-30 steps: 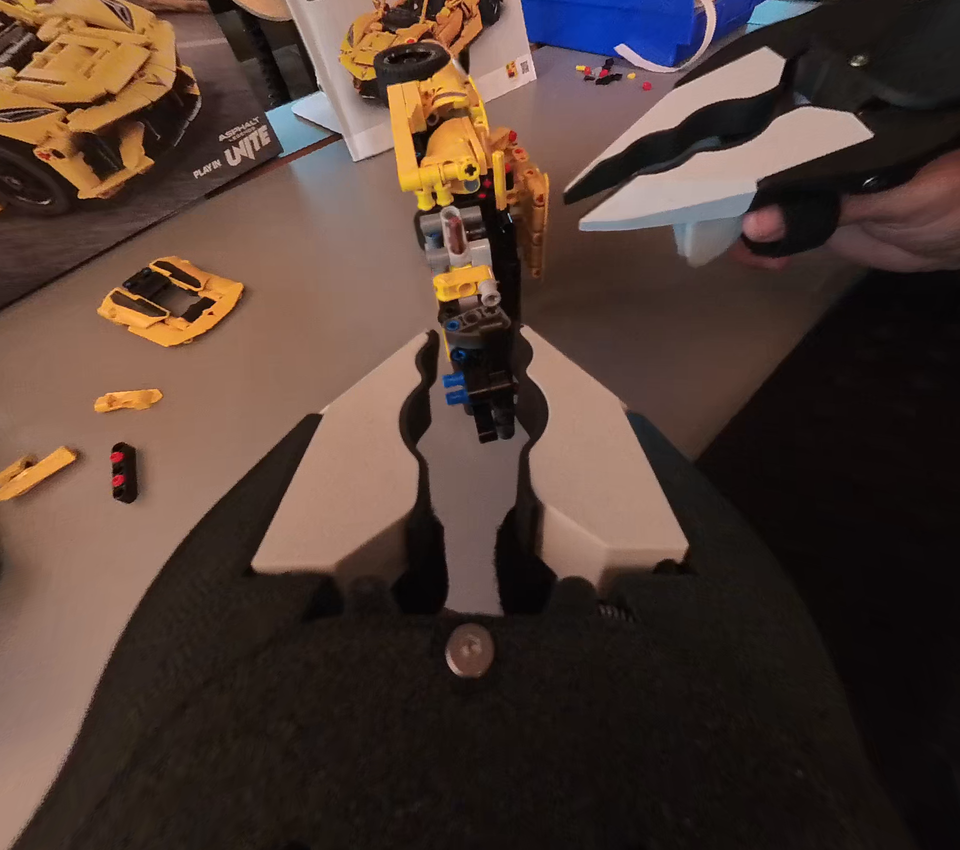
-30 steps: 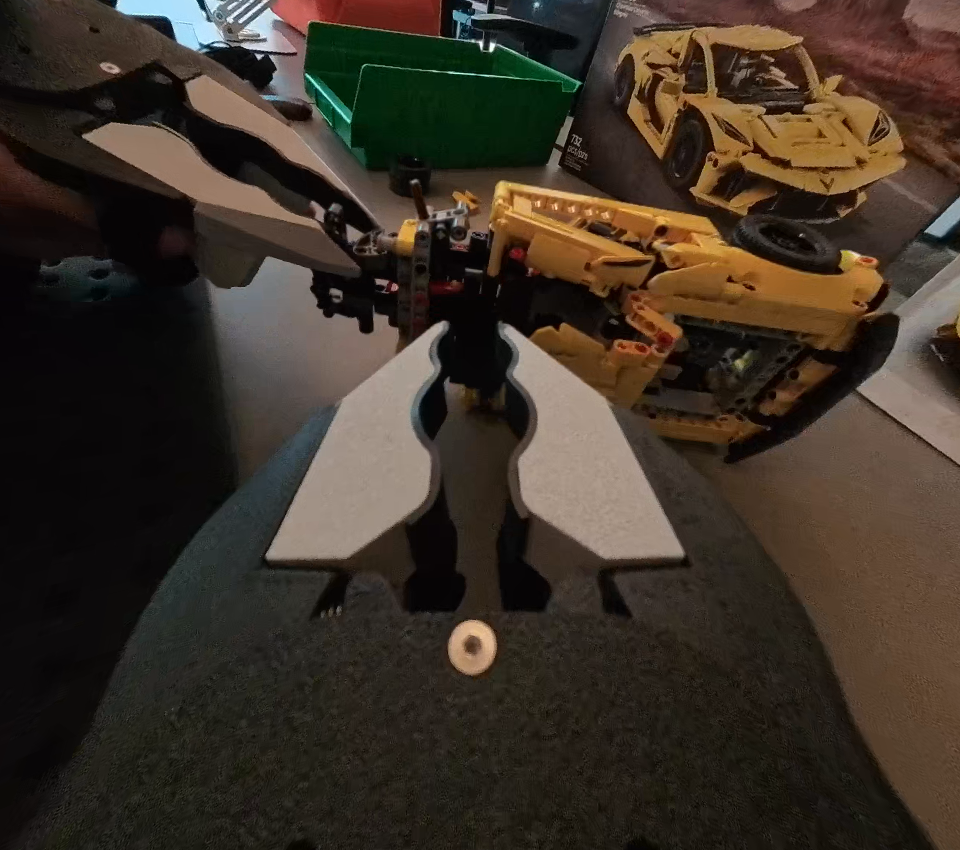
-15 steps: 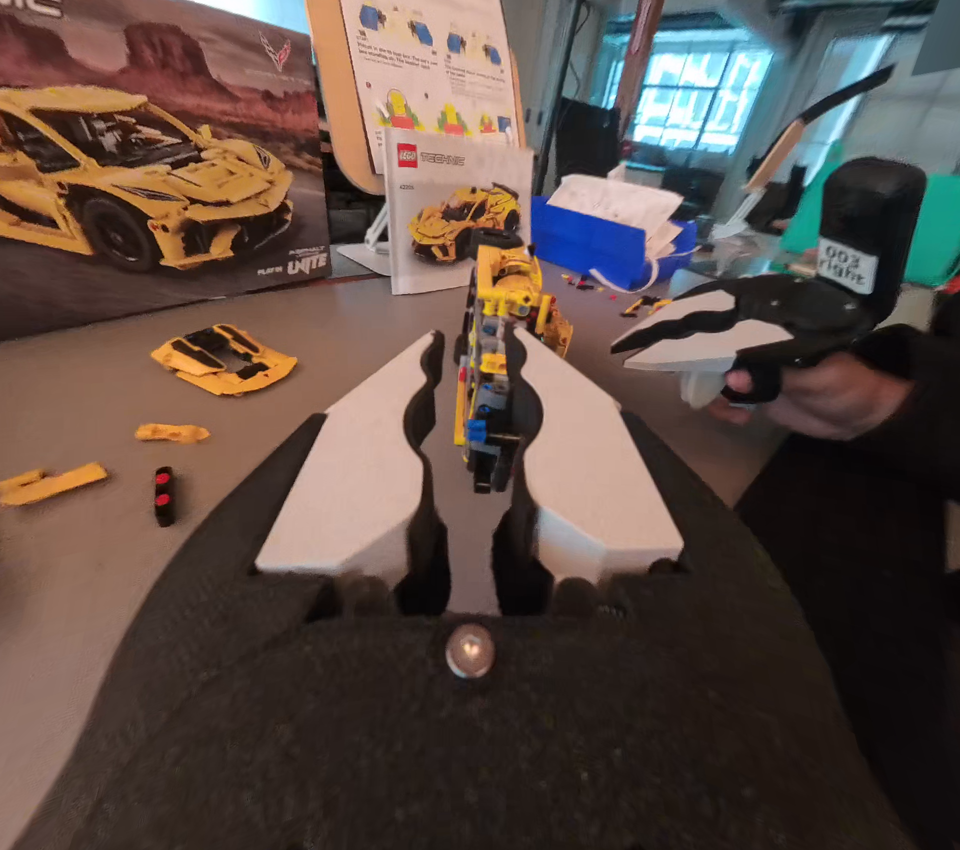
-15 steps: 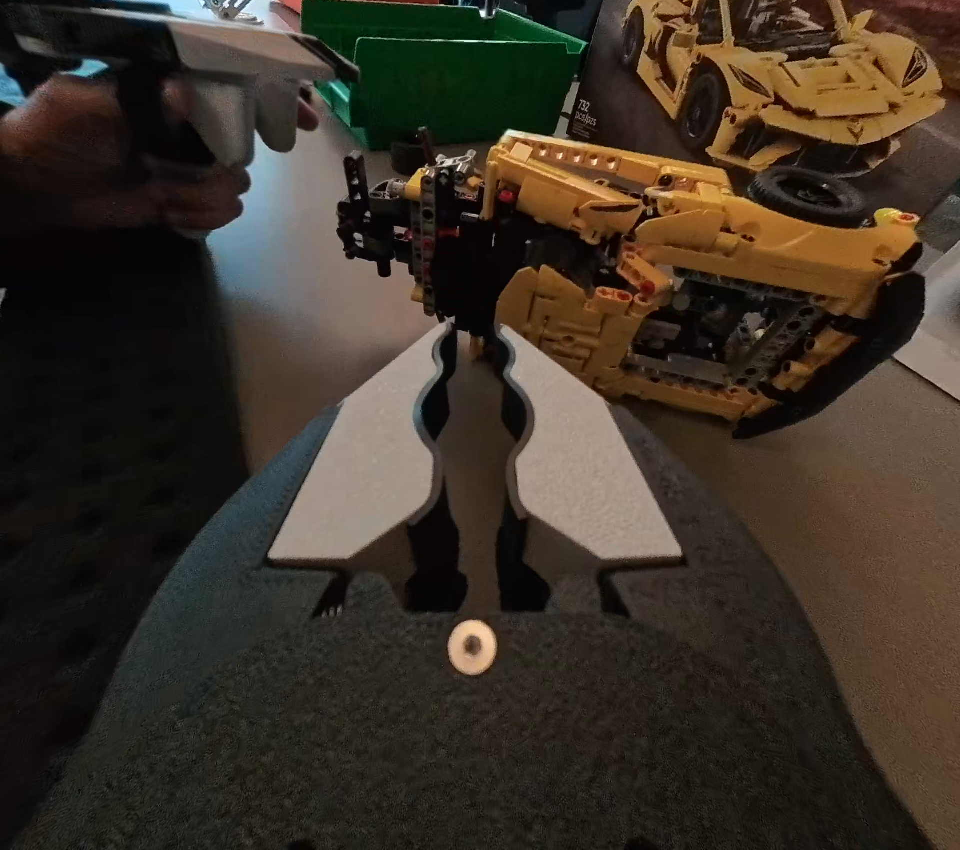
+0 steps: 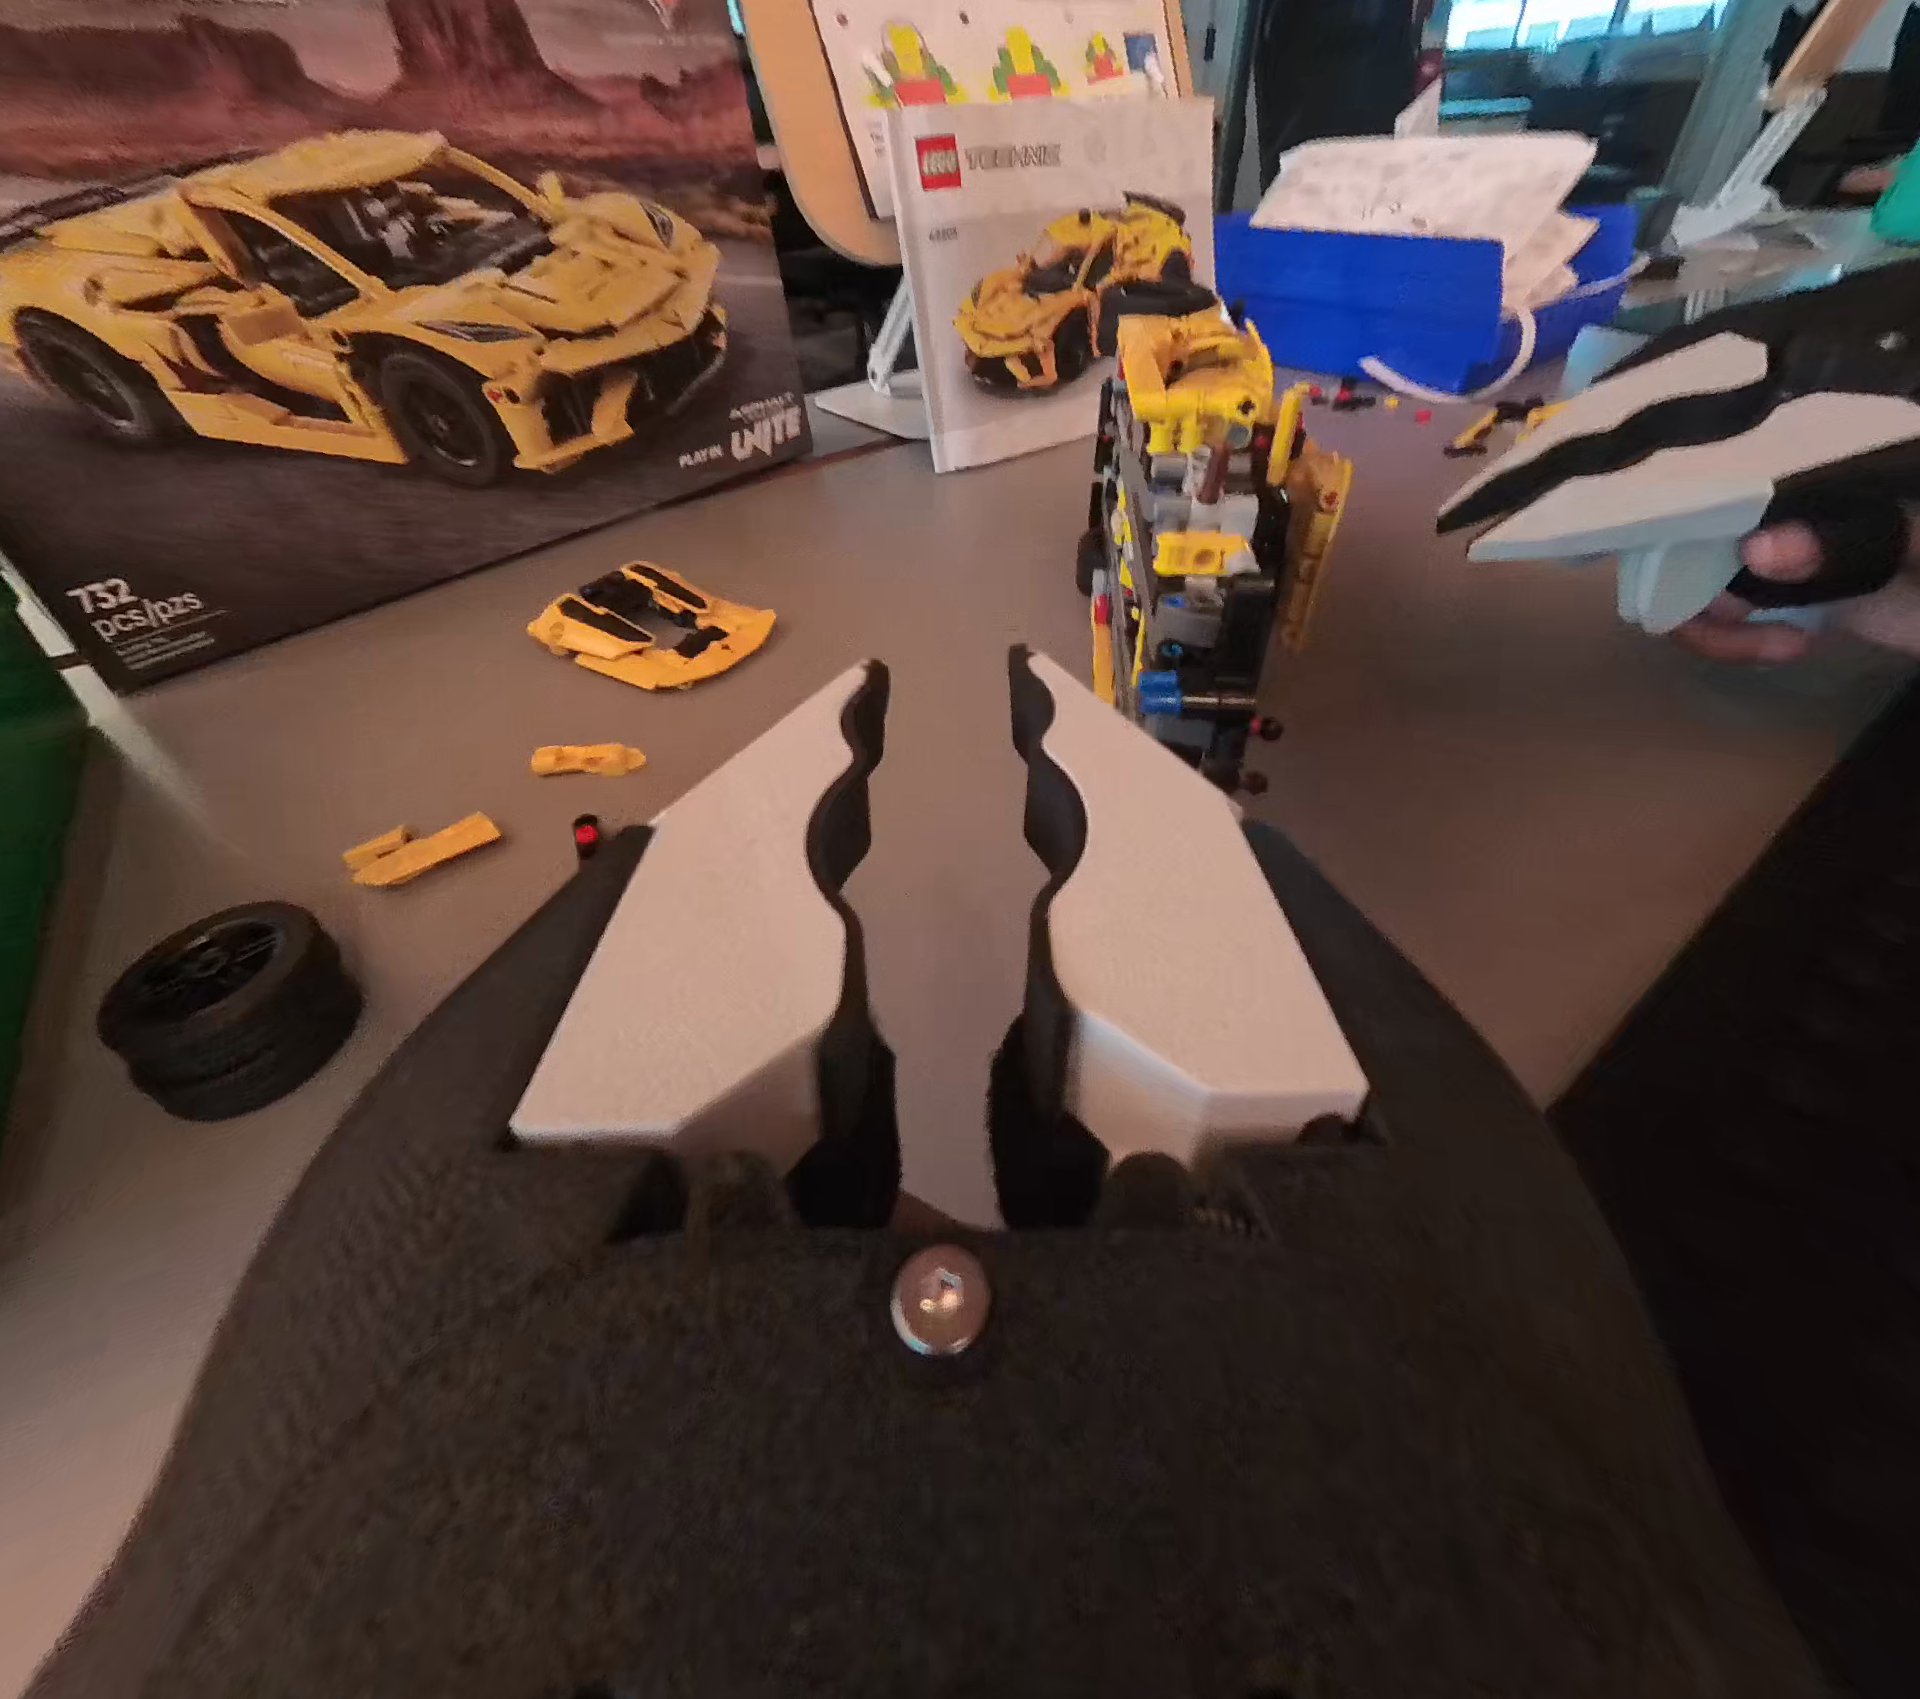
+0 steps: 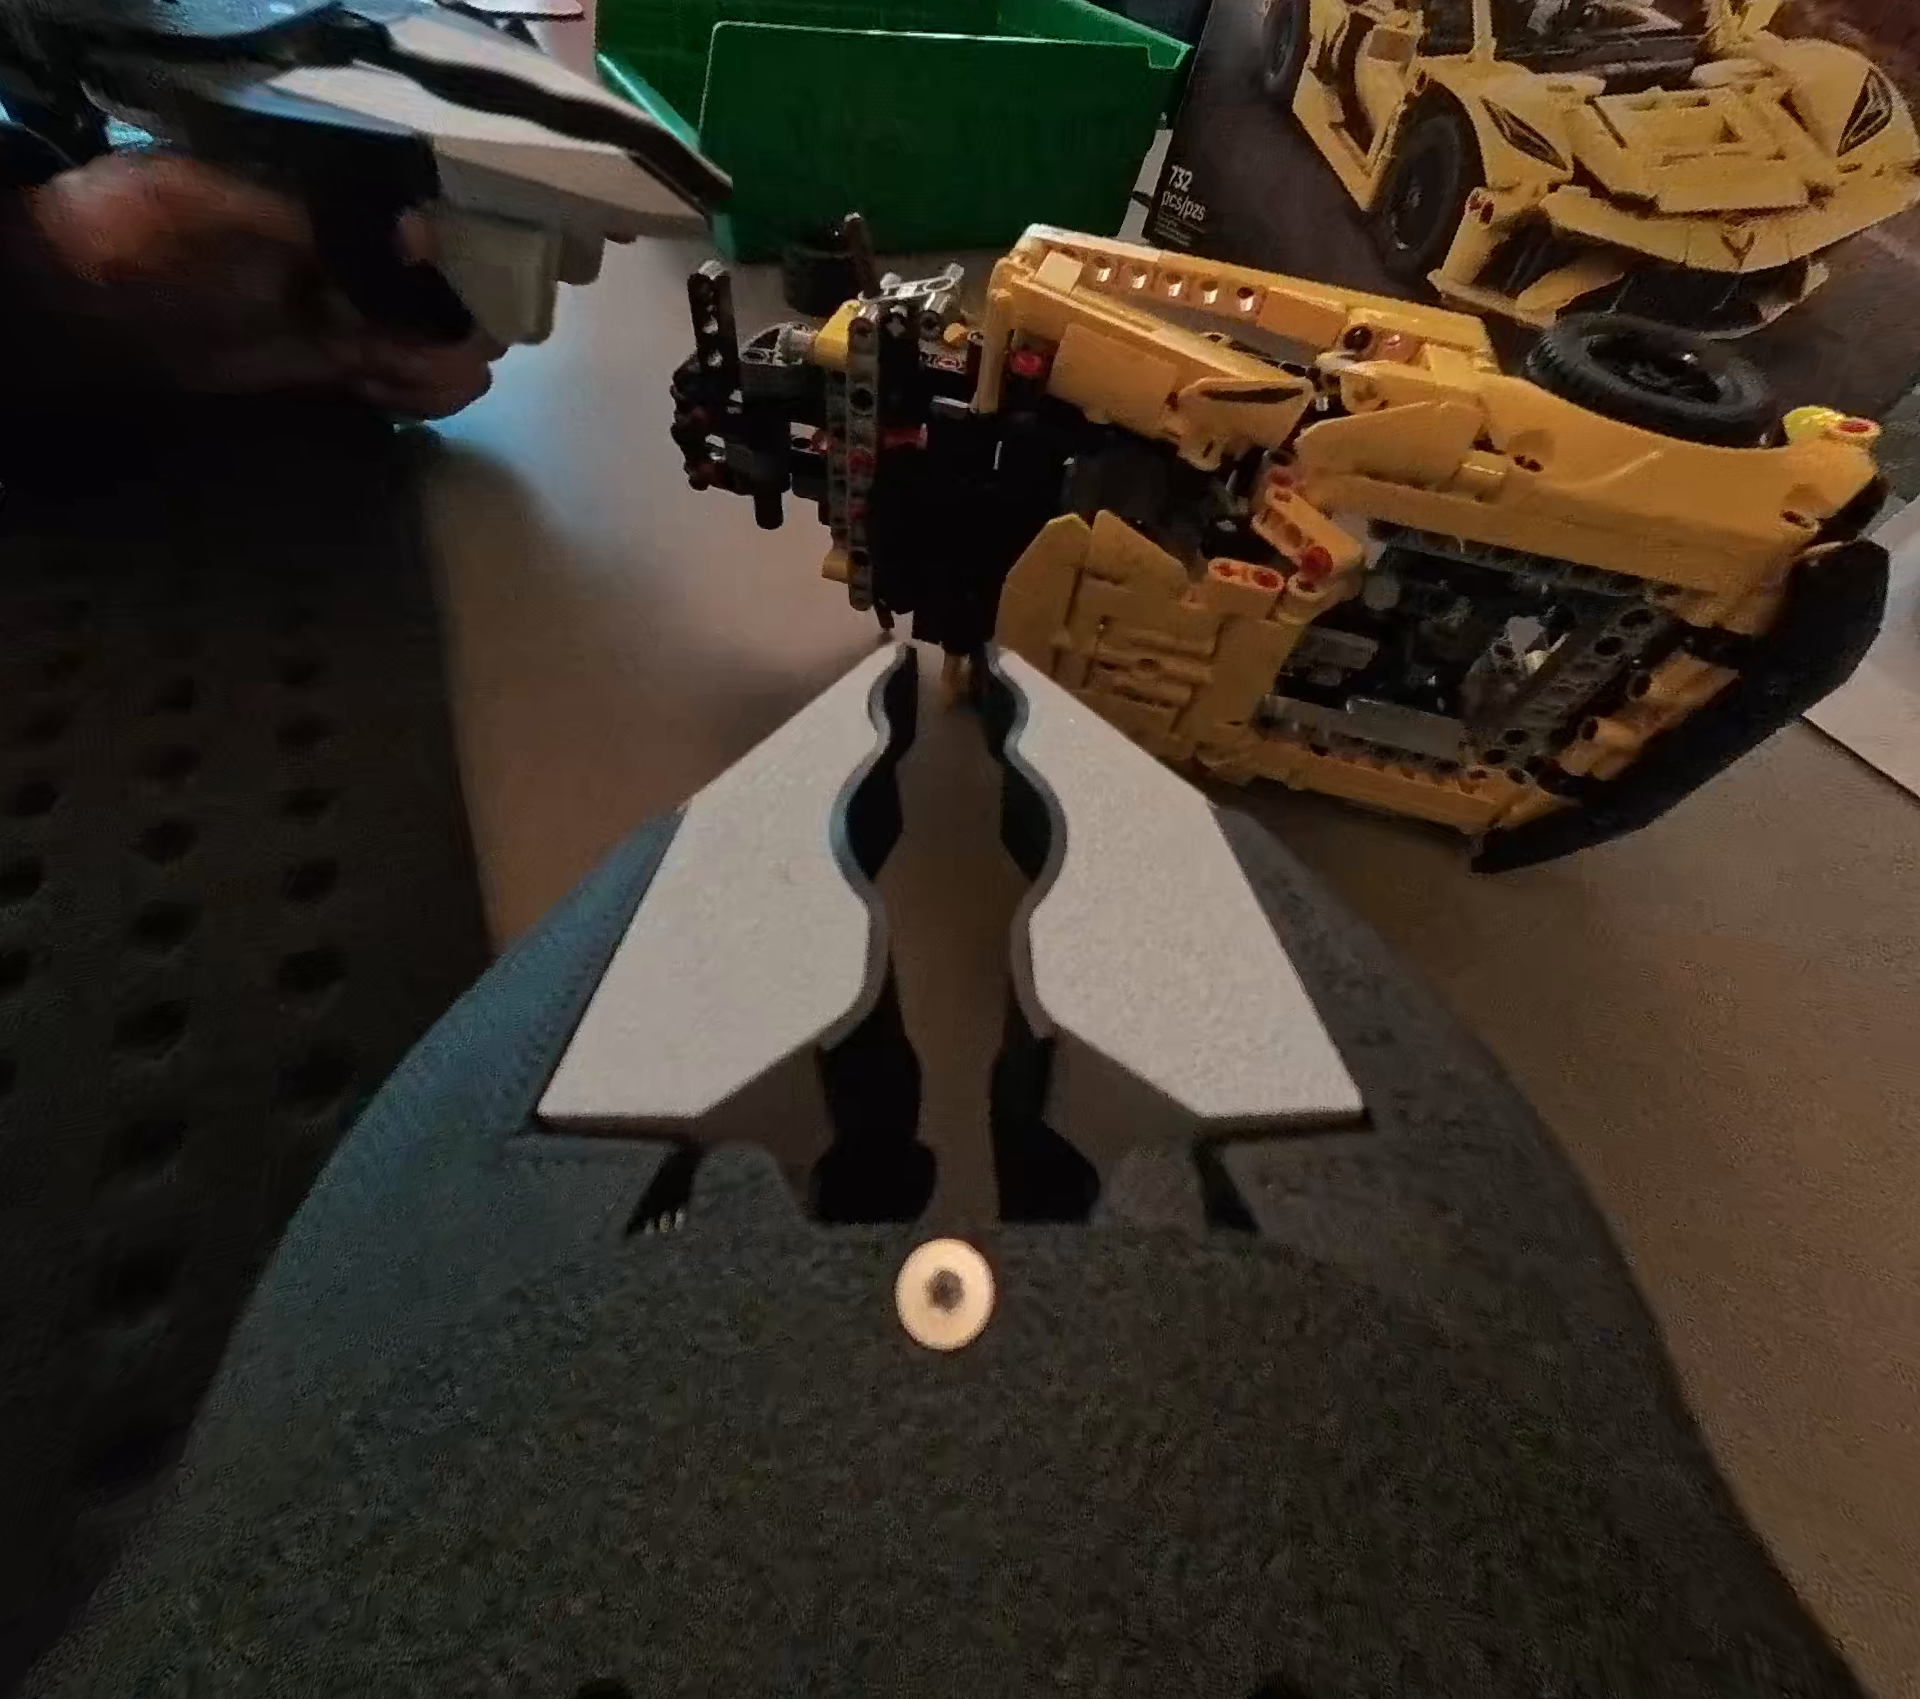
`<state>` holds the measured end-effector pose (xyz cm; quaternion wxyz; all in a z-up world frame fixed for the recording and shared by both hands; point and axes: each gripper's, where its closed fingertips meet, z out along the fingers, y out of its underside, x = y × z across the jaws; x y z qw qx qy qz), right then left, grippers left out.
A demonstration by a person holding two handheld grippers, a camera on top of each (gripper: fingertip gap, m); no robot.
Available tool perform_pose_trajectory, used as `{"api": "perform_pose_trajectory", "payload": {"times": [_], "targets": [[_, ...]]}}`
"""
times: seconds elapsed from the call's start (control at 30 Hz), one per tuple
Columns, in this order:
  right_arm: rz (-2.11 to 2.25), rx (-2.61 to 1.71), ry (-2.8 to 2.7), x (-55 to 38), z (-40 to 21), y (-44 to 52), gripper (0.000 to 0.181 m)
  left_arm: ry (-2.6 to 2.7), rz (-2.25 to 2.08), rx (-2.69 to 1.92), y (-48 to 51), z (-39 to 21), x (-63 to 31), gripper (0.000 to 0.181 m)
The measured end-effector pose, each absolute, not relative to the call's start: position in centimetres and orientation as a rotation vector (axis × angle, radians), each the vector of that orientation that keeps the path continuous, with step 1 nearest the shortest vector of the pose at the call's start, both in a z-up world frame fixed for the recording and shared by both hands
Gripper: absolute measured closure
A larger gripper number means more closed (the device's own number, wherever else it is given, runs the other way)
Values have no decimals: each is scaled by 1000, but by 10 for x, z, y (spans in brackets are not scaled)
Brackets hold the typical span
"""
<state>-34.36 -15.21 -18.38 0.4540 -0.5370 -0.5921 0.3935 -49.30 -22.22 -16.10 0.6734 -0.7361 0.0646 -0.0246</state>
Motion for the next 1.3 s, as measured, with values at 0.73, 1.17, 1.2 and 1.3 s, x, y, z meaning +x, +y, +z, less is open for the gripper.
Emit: {"api": "perform_pose_trajectory", "payload": {"times": [0.73,1.17,1.2,1.3], "targets": [[1027,-1349,-1436,-341,-182,-149,172,359,-120,-2028,-212,-199,-431,167],[1035,-1364,-1454,-341,-187,-150,173,184,-26,-2074,-206,-201,-436,169],[1038,-1366,-1457,-341,-187,-151,173,201,-29,-2071,-207,-201,-435,169],[1038,-1372,-1468,-341,-189,-151,173,273,-26,-2053,-208,-201,-432,169]]}}
